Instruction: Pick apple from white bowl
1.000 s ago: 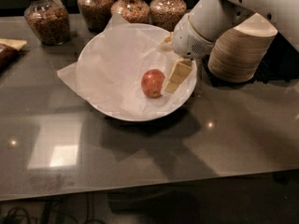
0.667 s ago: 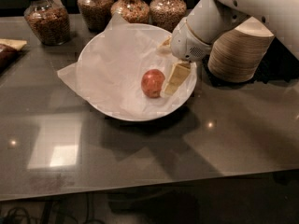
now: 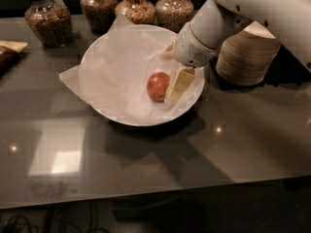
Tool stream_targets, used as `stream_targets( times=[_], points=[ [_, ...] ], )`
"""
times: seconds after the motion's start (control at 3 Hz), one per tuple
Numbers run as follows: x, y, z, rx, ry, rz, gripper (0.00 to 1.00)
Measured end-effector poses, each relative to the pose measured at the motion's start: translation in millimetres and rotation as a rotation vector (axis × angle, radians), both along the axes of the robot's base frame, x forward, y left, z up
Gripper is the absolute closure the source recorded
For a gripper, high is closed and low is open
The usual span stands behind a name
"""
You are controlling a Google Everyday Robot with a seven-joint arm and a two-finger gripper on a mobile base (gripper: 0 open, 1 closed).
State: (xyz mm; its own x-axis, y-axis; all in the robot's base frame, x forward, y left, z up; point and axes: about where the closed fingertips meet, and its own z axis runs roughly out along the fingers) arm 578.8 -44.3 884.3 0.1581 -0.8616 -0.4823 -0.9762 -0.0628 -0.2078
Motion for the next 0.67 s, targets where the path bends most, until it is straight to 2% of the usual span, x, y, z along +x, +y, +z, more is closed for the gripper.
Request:
stream_targets(
  times=[0.33, 0.67],
  points=[
    [-1.7, -10.4, 26.3, -0.020, -0.052, -0.021, 0.00],
    [-2.6, -7.5, 27.3, -0.016, -0.057, -0.016, 0.00]
  ],
)
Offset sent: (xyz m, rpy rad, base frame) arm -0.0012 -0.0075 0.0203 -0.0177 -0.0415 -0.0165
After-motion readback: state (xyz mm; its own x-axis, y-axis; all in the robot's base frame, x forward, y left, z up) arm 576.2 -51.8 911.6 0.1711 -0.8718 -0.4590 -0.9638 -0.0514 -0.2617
